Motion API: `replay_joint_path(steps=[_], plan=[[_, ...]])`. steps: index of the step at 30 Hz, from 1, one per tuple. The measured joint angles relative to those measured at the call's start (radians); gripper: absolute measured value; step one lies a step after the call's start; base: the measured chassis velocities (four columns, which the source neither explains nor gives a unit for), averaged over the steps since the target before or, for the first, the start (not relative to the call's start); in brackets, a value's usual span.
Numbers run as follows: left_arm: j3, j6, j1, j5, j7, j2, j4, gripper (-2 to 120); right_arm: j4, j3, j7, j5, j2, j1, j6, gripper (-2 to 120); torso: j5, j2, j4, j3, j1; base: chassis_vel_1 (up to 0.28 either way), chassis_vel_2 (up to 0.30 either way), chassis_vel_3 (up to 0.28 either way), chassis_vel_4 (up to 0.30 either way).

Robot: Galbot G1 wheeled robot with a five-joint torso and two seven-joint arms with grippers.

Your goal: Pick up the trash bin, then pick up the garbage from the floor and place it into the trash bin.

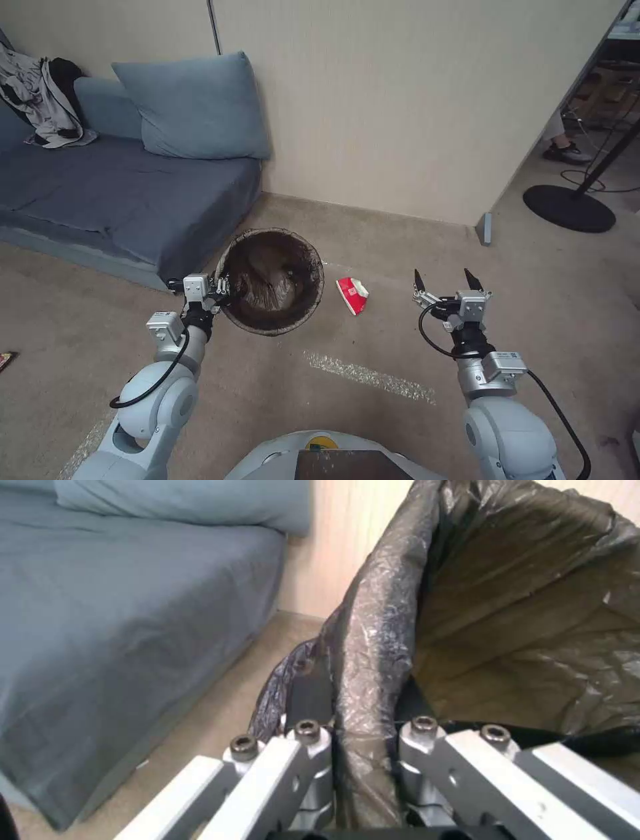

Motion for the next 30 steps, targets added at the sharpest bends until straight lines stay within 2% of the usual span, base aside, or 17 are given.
replay_joint_path(steps=[21,30], plan=[[-0.004,-0.004,0.006,0.0,0.004,-0.003,-0.009,7,0.007,-0.001,0.009,-0.007,0.001,-0.007,-0.002,100,-0.0001,0.0,0.0,0.0,0.0,-0.112,0.107,0.11,-0.102],[-0.004,-0.003,0.014,-0.001,0.003,-0.004,-0.03,7,-0.006,-0.002,0.017,-0.007,-0.011,-0.006,-0.003,100,0.0,0.0,0.0,0.0,0.0,-0.006,0.006,0.006,-0.006]])
